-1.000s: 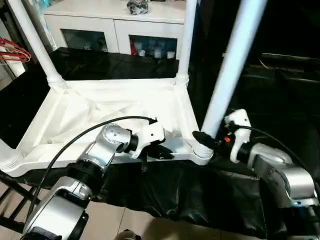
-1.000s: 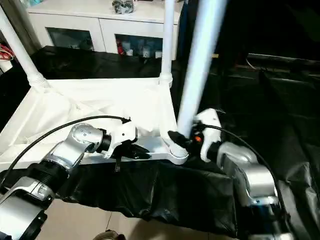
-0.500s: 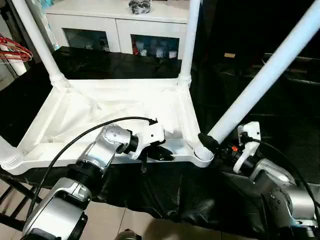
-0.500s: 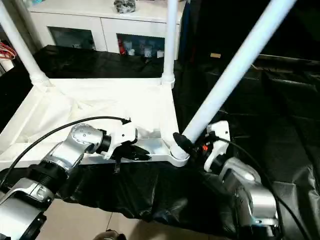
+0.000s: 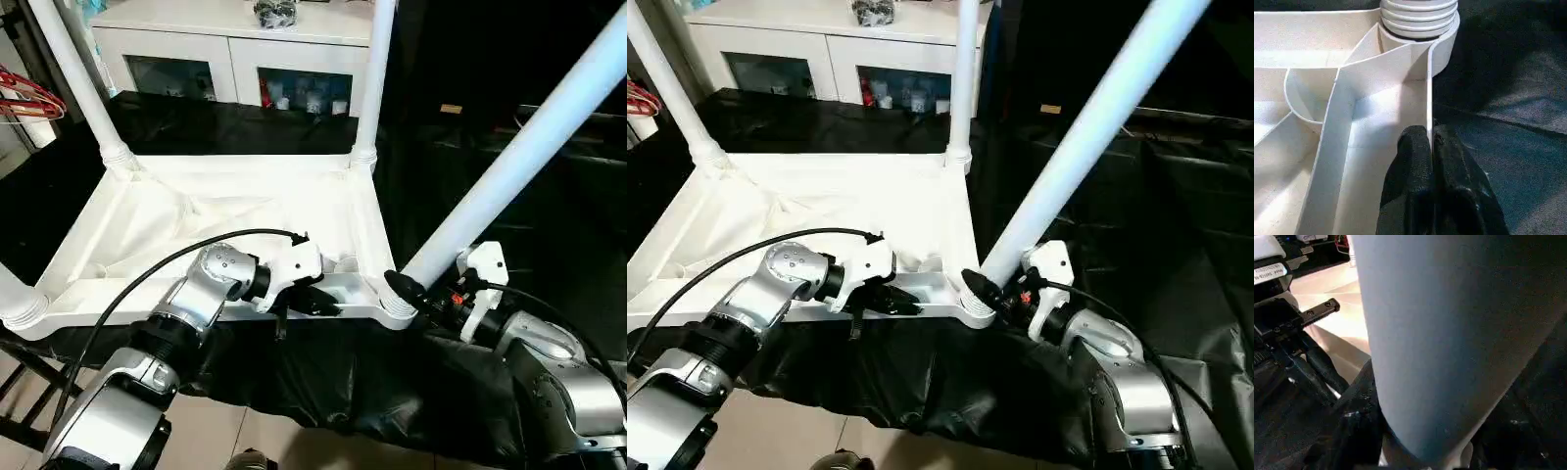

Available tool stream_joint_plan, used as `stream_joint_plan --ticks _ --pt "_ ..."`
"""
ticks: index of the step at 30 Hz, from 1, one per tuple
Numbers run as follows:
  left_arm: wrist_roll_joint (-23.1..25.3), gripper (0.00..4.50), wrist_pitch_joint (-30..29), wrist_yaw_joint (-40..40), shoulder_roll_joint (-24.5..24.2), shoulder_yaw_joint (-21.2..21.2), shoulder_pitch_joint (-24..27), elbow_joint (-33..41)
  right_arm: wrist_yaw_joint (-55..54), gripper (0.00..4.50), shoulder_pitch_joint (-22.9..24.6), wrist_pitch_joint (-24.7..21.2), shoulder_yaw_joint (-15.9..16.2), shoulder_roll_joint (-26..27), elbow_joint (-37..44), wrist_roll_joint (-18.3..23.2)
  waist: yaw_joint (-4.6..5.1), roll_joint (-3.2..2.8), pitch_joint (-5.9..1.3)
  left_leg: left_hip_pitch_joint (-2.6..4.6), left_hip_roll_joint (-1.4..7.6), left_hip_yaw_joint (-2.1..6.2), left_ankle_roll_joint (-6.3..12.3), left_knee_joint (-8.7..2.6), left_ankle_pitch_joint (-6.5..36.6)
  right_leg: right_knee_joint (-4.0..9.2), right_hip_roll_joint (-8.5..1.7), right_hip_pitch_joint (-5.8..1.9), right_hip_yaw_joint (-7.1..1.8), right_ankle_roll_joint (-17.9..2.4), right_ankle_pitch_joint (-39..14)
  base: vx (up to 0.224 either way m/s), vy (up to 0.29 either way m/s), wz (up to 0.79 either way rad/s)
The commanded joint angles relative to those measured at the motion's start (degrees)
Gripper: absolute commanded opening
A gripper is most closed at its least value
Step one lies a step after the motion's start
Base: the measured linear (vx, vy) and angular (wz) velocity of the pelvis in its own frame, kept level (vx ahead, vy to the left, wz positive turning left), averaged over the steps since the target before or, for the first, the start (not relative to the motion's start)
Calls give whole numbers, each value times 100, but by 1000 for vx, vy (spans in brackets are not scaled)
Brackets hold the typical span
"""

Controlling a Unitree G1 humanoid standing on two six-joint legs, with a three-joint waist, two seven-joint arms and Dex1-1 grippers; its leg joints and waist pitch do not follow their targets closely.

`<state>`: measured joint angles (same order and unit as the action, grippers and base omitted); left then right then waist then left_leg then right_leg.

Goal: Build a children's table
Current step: Insert table leg to table base

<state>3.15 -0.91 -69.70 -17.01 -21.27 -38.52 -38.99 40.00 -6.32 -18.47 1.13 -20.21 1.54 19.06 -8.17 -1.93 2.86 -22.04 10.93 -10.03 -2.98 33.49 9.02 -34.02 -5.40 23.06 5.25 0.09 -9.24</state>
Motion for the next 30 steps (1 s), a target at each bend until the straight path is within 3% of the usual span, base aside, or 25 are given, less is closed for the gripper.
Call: stream_joint_plan --ticks 1,9,20,23,26,27,30 --pt "57 0 -32 128 -120 86 -145 42 137 189 73 -194 262 -97 -167 -173 8 64 -342 124 240 117 -42 -477 2133 527 -418 -218 -277 -759 -2504 0 0 0" --pt "66 0 -50 -107 -214 12 -133 120 808 189 -349 -207 678 -445 -586 -336 11 70 -343 114 237 106 -8 -462 2097 528 -417 -227 -281 -779 -2467 0 0 0" --pt "70 0 -66 -728 -509 -168 -126 442 2114 189 -813 -9 1187 -915 -1036 -369 -9 44 -363 136 264 102 4 -458 2106 472 -408 -235 -285 -999 -2123 0 0 0" --pt "77 0 -84 -891 -615 -207 -104 581 2502 189 -878 109 1372 -1087 -1074 -459 -21 44 -298 124 274 103 29 -479 2185 462 -403 -214 -294 -1053 -2075 0 0 0" --pt "69 0 -126 -928 -660 -214 -76 683 2638 189 -890 156 1461 -1137 -1056 -503 -25 55 -297 126 272 103 35 -480 2182 460 -401 -223 -300 -1077 -2082 0 0 0" --pt "63 0 -147 -939 -678 -219 -63 729 2698 189 -895 186 1502 -1152 -1056 -525 -18 67 -260 117 269 109 30 -495 2211 468 -404 -215 -302 -1061 -2145 0 0 0" --pt "47 0 -193 -926 -713 -213 -24 810 2777 189 -898 254 1585 -1136 -1077 -553 -6 73 -242 125 272 120 21 -506 2303 481 -410 -208 -301 -1020 -2296 0 0 0"
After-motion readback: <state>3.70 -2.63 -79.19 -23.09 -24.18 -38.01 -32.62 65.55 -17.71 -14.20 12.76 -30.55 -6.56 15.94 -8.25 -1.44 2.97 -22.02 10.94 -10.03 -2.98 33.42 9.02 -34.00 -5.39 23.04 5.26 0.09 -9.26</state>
